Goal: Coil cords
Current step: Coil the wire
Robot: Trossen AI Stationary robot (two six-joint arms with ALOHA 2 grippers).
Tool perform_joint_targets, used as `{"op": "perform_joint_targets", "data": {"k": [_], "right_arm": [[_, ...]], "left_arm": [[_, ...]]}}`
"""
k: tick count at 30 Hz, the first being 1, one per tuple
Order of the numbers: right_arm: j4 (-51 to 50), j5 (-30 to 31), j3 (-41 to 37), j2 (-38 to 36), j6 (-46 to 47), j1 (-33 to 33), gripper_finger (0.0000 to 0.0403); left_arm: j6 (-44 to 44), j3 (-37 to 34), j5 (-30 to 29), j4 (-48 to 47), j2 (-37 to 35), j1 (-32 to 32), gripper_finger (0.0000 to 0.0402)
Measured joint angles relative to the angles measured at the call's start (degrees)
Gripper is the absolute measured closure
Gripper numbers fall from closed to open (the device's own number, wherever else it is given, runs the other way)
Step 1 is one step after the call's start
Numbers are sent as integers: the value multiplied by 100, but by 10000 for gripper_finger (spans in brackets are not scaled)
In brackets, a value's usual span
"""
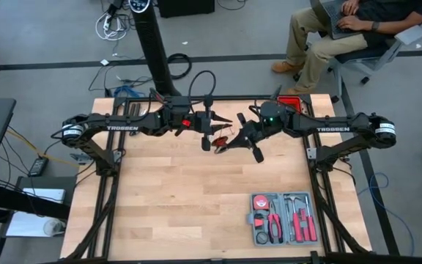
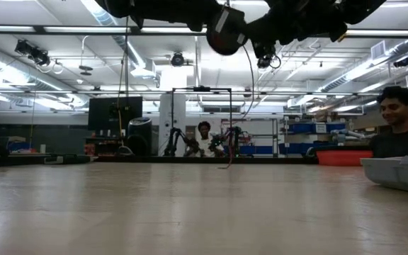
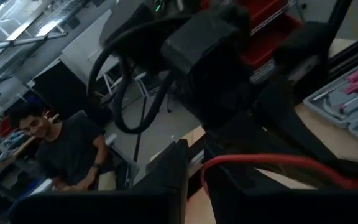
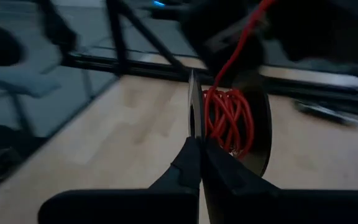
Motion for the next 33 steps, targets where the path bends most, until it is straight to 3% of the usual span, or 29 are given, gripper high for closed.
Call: {"op": "perform_joint_targets", "data": {"k": [4,10,21,33], "right_arm": [[95,-774,0,-2,13,-70,403],[431,-1206,0,-1,65,-75,403],[960,-1419,0,0,71,-50,403],[1484,-1403,0,0,111,-95,402]], "left_arm": [[-4,0,63,12,0,0,346],[-321,0,62,161,87,0,346],[-1032,-2,-52,58,260,-102,346],[-1250,0,-199,-464,258,-267,346]]}}
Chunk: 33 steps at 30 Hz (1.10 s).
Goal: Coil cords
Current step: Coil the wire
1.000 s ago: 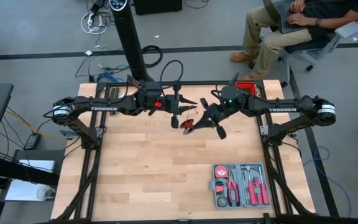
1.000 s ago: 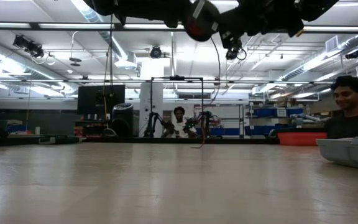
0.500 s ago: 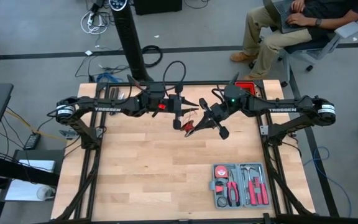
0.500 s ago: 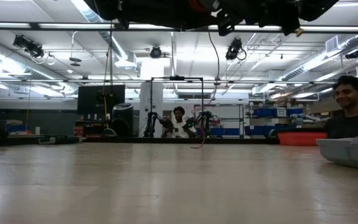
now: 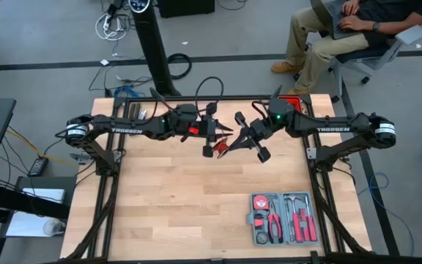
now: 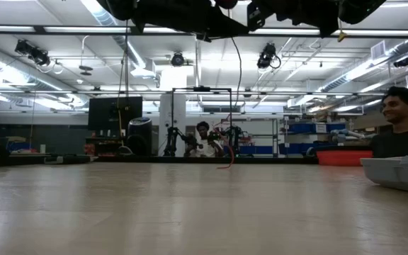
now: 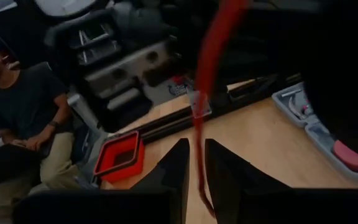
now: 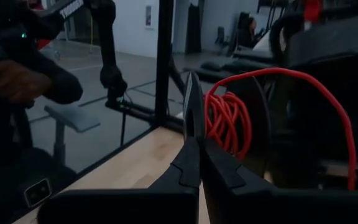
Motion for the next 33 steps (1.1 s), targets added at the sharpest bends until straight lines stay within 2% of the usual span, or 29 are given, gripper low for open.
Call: {"op": "perform_joint_targets", "data": {"k": [12,33], "right_arm": [[712,-6,0,0,119,186,402],[2463,-73,2,2,368,311,402]], "left_arm": [[-2,0,17,349,21,-22,346],[-450,-2,106,-98,76,66,346]]}}
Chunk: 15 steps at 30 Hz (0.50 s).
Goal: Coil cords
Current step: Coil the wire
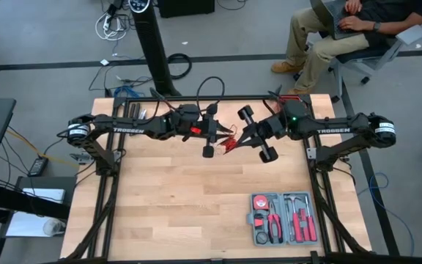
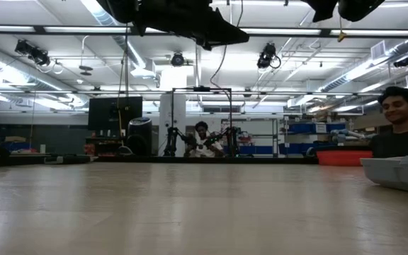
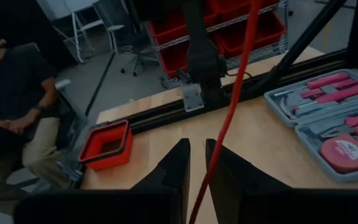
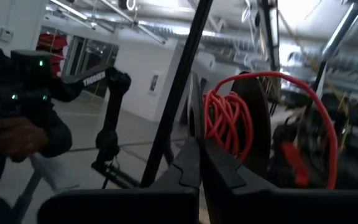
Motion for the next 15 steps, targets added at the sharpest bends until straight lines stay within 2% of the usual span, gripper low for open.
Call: {"op": "perform_joint_targets", "data": {"k": [9,15], "right_arm": [[855,8,0,0,243,0,402],[1765,-52,1,-9,543,0,402]], "left_arm": [[-206,0,588,131,0,-2,346],[-156,0,649,408,0,-2,346]]}}
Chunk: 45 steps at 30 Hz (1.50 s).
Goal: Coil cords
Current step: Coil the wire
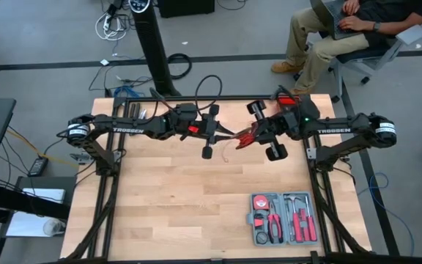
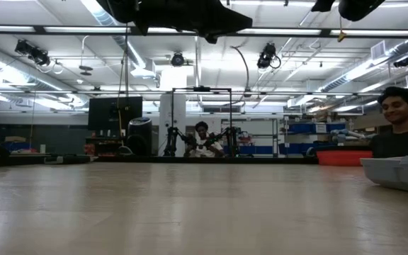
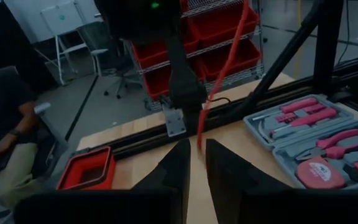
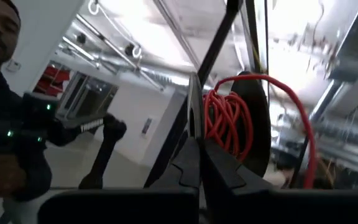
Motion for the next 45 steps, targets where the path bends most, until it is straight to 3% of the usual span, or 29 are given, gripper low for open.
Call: {"op": "perform_joint_targets", "data": {"k": [13,22,25,35,45], "right_arm": [[-336,13,4,-4,-9,-213,402],[-596,-86,4,-6,-90,-354,402],[-877,-20,4,-6,-318,-361,402],[-972,116,4,0,-589,-361,402],[-1075,194,4,4,-706,-361,402]], "left_arm": [[-908,0,27,-153,33,0,346],[-1640,0,837,-10,33,-8,346],[-1882,0,859,192,33,-9,346],[-1917,0,553,333,33,-50,314],[-1722,0,1140,316,33,-85,311]]}}
